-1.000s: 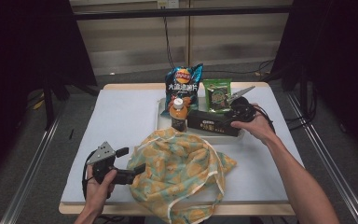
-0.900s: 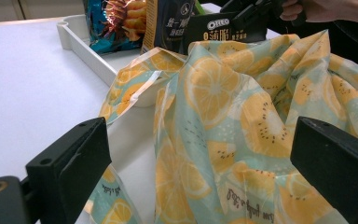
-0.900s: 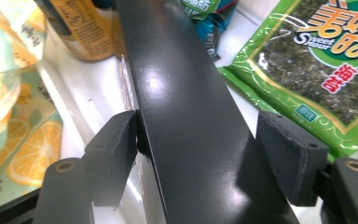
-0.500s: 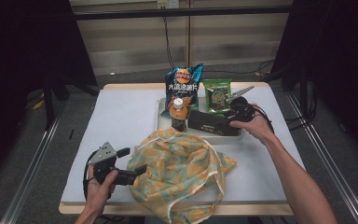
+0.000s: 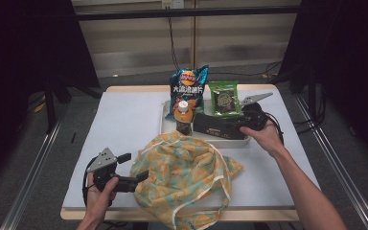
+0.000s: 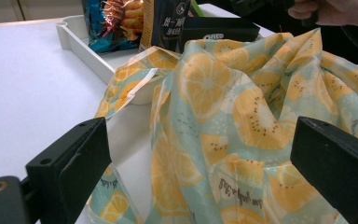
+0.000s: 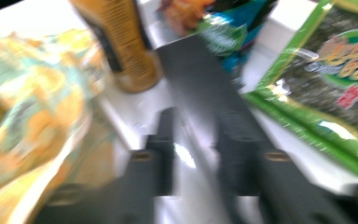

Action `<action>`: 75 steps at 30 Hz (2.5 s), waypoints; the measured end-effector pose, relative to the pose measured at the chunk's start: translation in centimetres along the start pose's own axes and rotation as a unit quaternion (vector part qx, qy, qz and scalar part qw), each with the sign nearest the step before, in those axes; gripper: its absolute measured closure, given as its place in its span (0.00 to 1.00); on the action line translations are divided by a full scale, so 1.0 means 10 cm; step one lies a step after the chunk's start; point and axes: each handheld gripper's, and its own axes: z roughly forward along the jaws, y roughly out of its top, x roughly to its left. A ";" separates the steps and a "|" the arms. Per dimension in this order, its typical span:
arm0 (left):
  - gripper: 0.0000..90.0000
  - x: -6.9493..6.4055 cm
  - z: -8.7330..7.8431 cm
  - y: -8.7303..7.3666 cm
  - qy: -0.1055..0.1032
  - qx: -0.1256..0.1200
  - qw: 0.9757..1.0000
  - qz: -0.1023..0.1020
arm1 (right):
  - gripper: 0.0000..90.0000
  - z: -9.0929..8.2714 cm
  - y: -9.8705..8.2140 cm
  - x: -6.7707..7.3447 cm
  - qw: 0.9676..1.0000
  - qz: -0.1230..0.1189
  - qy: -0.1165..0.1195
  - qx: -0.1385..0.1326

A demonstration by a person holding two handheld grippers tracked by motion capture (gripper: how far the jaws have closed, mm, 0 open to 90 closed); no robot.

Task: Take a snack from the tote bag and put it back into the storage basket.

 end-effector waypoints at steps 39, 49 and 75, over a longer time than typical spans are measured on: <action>0.05 0.04 -0.06 0.00 0.011 -0.004 1.000 0.005 | 1.00 -0.06 -0.43 -0.13 0.997 0.056 -0.049 0.010; 0.05 0.05 -0.08 -0.01 0.018 -0.004 1.000 0.004 | 1.00 -0.08 -0.41 -0.08 0.997 0.050 -0.055 0.001; 0.05 0.02 -0.14 0.03 0.042 -0.012 0.999 -0.003 | 0.31 -0.96 -0.77 0.65 0.988 0.052 -0.082 -0.116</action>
